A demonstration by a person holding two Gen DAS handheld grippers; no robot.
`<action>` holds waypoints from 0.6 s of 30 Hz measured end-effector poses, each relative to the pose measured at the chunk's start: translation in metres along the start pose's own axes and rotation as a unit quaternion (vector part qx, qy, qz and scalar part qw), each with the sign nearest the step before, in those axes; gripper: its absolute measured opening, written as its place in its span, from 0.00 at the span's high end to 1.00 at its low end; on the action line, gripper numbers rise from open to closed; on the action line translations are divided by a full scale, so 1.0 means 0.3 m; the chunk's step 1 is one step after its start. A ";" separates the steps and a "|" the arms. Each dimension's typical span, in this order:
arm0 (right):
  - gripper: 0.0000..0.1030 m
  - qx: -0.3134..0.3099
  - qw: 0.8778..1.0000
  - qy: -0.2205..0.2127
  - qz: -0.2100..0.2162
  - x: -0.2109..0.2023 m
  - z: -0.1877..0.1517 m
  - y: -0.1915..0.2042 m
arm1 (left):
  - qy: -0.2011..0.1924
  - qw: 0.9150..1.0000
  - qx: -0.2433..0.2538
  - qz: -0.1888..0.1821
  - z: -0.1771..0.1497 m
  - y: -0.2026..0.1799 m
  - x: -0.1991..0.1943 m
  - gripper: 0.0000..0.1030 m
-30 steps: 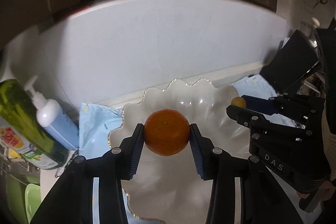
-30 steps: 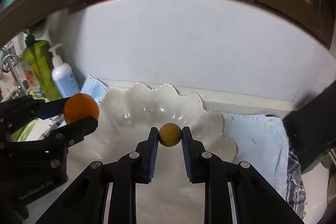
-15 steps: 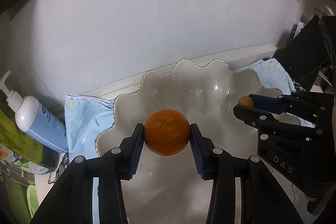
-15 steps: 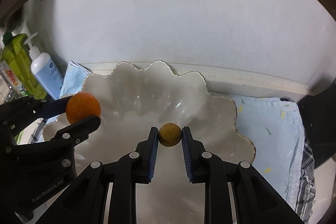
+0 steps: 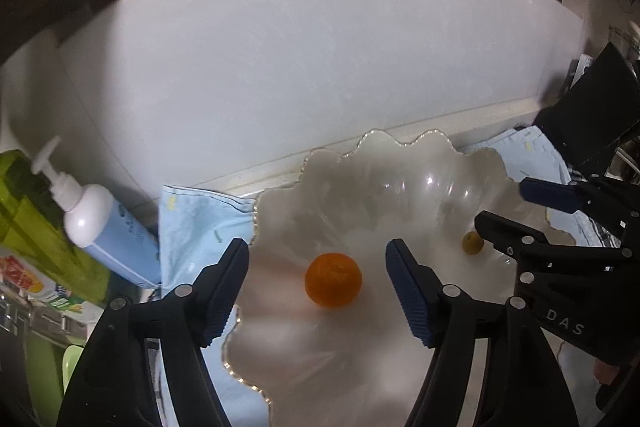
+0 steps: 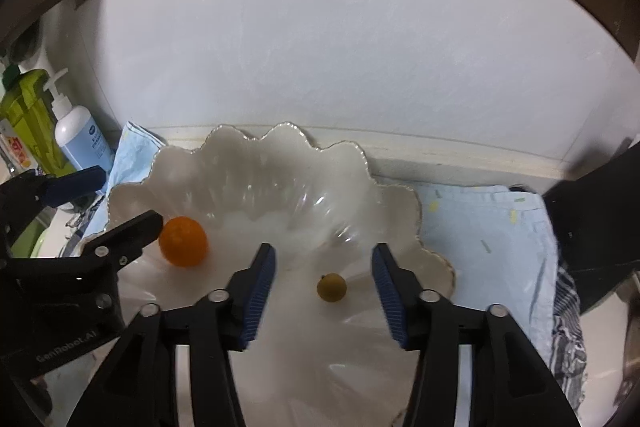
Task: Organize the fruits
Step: 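Open the left tool to drop the orange while the right tool drops the small fruit into the bowl, then withdraw both open tools from the bowl back toward the fruits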
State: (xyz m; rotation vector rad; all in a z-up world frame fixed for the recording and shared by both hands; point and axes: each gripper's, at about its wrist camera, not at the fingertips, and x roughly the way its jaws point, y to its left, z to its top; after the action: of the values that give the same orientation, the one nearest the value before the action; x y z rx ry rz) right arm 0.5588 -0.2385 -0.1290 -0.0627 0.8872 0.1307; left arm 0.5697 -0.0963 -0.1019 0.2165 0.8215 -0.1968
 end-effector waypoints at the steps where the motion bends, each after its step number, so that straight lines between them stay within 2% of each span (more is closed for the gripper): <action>1: 0.45 0.001 1.000 -0.004 -0.002 -0.011 0.001 -0.001 | -0.004 1.000 -0.002 0.003 -0.001 0.004 -0.015 0.26; 4: 0.38 0.003 1.000 -0.018 -0.011 -0.063 0.000 -0.004 | -0.022 1.000 -0.011 0.003 -0.002 0.016 -0.070 0.19; 7: 0.34 0.002 0.999 -0.037 -0.017 -0.126 -0.002 -0.004 | -0.039 0.999 -0.015 0.009 -0.005 0.022 -0.125 0.16; 13: 0.33 -0.001 0.997 -0.078 -0.019 -0.264 -0.026 0.002 | -0.074 0.997 -0.031 0.006 -0.027 0.044 -0.260 0.10; 18: 0.30 0.004 0.994 -0.105 -0.010 -0.364 -0.067 0.013 | -0.107 0.994 -0.020 0.009 -0.069 0.027 -0.382 0.07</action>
State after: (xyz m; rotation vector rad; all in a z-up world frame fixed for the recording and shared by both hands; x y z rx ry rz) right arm 0.4746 -0.2465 -0.0569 -0.0495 0.6775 0.1128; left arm 0.4809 -0.0726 -0.0297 0.1616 0.6105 -0.1830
